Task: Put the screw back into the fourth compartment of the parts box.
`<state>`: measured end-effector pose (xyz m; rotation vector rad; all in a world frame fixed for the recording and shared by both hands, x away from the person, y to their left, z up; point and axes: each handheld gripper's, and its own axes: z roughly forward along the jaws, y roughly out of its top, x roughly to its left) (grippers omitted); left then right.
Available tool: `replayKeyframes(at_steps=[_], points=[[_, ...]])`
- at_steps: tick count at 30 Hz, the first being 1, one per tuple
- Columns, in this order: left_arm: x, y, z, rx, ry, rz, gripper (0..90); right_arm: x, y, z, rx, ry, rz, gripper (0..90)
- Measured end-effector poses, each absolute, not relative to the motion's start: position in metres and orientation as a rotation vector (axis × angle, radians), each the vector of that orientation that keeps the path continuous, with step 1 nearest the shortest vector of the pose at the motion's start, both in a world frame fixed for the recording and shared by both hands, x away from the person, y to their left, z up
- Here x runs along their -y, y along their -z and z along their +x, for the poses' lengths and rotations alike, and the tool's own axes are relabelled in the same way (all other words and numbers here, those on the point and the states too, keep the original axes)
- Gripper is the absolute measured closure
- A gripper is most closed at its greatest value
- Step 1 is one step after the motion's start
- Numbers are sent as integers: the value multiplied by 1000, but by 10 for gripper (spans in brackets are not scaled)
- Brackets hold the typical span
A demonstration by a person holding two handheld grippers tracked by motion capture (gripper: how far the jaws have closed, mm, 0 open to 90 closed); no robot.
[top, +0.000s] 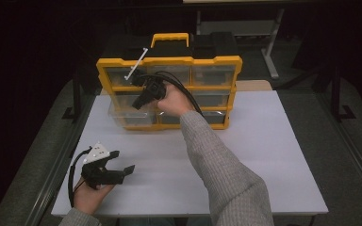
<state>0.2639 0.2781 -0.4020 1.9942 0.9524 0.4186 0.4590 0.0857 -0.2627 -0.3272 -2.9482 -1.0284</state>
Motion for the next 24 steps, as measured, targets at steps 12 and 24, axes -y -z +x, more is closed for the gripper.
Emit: replayKeyframes(at_steps=[12, 24], points=[[-279, 403, 264, -956, -419, 1993, 169, -73, 250, 452, 2914, 1139, -311, 792], [-280, 402, 265, -950, -430, 2012, 169, -26, 229, 437, 2934, 1198, -349, 751]])
